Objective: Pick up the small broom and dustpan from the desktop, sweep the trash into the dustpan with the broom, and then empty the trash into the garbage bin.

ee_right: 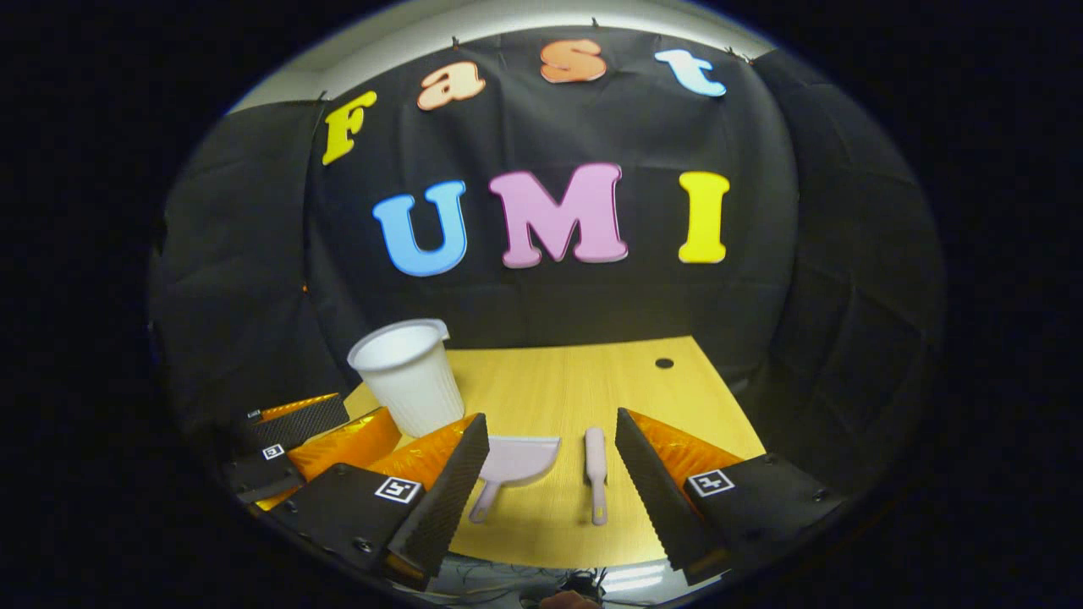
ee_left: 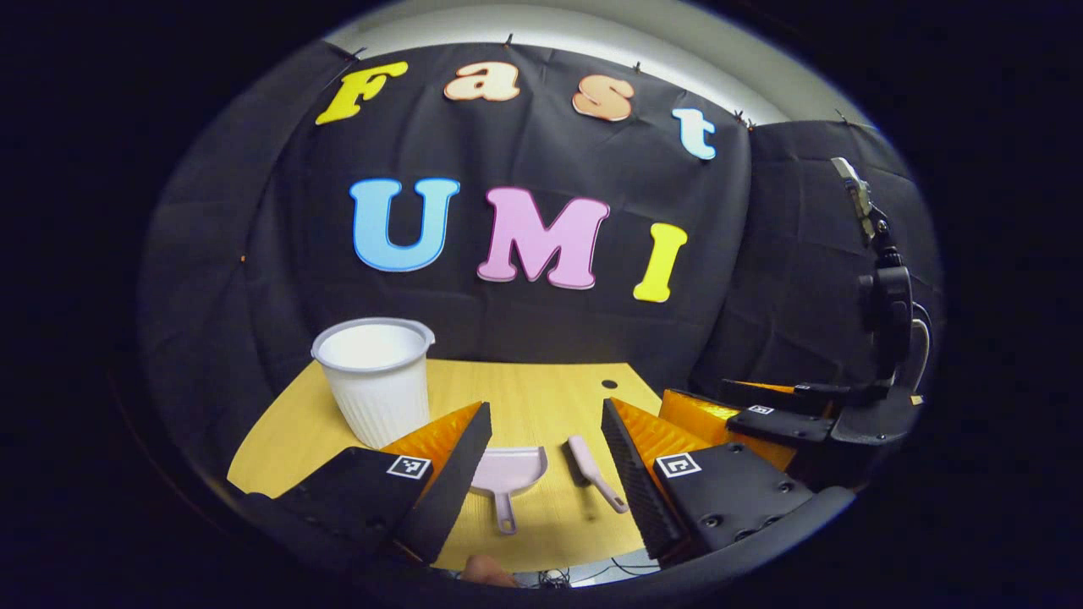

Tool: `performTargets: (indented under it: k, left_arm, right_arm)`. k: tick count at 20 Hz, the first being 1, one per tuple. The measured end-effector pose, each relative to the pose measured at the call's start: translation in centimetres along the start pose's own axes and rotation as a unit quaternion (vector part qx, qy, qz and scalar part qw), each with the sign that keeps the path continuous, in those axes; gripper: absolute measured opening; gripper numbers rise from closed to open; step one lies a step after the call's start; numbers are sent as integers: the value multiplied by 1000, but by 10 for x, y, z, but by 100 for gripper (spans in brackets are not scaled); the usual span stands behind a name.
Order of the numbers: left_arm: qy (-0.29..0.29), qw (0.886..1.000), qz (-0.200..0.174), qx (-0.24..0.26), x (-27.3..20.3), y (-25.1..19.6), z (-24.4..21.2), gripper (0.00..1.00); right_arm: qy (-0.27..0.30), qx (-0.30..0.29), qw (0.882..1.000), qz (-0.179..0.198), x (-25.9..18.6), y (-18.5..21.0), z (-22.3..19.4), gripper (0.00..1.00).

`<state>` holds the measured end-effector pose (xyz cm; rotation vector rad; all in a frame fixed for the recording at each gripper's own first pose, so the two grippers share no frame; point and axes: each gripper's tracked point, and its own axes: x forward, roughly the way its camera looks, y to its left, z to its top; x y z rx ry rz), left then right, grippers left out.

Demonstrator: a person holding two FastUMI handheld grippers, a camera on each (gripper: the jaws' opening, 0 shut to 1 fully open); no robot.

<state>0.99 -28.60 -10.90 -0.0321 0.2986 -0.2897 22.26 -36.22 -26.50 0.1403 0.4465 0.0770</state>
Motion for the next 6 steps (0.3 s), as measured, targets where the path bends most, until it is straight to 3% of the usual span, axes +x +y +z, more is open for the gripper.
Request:
performTargets:
  k: [3, 6]
  left_arm:
    - [-70, 997, 3, 33, -5, 0, 3, 79]
    - [-95, 995, 5, 38, -21, -4, -1, 77]
  right_arm:
    - [-44, -25, 999, -8, -20, 5, 23, 98]
    - [-80, -8, 997, 1, -29, 17, 42, 98]
